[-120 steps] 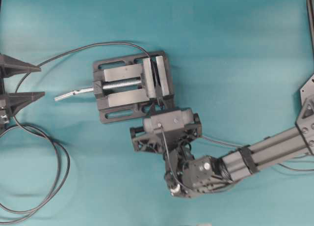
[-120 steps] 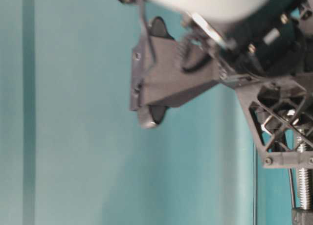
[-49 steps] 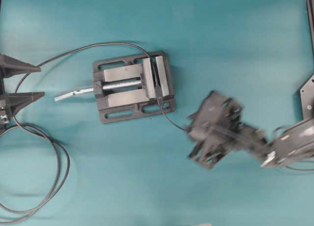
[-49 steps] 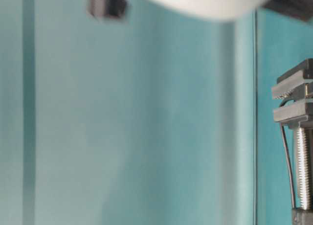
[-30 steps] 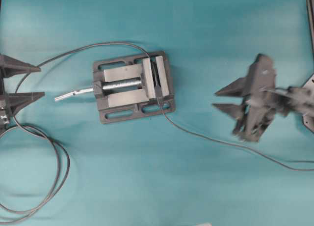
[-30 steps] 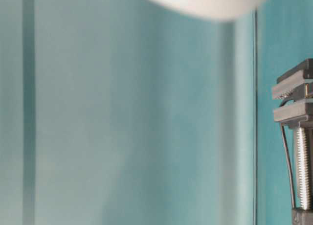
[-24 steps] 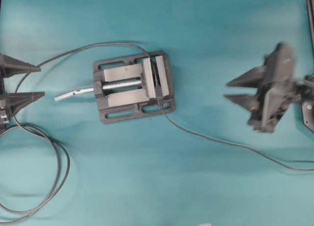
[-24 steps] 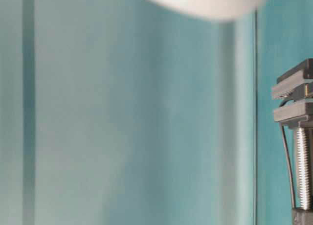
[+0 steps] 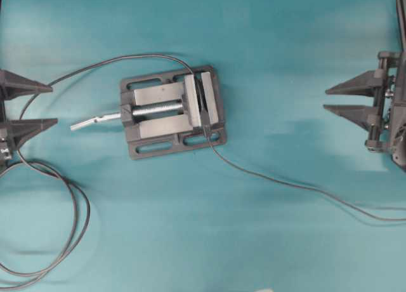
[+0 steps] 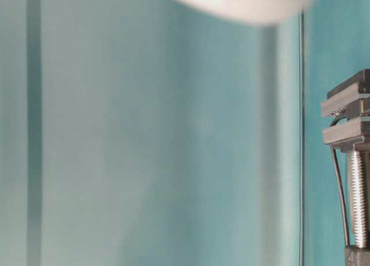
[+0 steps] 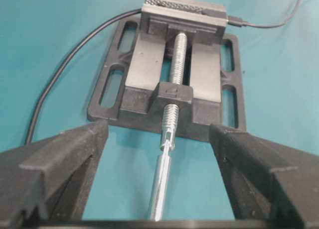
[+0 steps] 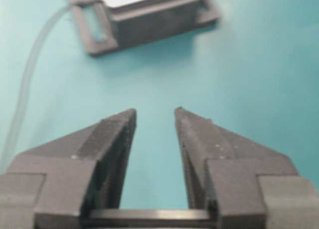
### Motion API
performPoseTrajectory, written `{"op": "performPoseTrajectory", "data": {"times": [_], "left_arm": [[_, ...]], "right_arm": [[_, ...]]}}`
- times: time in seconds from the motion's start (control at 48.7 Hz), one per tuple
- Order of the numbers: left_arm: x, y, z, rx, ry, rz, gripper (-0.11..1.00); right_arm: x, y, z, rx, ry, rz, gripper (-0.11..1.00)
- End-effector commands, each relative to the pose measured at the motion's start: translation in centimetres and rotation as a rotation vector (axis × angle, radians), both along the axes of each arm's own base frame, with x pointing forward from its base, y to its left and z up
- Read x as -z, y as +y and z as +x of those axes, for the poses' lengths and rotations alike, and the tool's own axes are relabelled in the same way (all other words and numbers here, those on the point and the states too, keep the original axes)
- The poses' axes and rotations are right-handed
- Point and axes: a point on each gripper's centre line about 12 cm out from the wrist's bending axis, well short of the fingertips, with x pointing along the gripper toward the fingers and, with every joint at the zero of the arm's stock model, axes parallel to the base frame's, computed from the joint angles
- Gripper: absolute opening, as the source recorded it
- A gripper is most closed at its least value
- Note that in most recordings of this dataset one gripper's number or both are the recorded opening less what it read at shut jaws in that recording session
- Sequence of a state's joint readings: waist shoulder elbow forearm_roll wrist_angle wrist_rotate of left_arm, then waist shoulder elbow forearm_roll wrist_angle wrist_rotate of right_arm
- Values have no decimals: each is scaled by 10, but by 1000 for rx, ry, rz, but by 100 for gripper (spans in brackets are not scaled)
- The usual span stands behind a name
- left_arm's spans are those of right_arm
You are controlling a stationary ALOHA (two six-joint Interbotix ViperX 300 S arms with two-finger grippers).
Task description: Insert the USB cable into the fixed female connector.
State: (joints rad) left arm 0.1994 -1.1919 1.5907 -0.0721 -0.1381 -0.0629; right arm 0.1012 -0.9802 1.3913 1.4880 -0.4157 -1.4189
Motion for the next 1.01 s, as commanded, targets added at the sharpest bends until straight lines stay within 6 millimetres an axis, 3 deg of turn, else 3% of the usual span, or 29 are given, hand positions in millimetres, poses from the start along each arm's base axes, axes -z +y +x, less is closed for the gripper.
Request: {"op": "performPoseTrajectory", "data": {"times": [0.0, 0.226, 0.698, 0.986], "left_arm": [[-4, 1, 2, -4, -9, -6, 96], [-4, 1, 2, -5, -10, -4, 96], [-4, 1, 2, -3, -9, -4, 96], [-4, 1, 2, -5, -9, -4, 96]], "right_arm": [[-3, -5, -3, 22, -24, -18, 33], [-3, -3, -12, -5, -78, 22, 23], [8, 3, -20, -55, -92, 67, 21], [17, 22, -20, -196, -61, 144, 21]]}}
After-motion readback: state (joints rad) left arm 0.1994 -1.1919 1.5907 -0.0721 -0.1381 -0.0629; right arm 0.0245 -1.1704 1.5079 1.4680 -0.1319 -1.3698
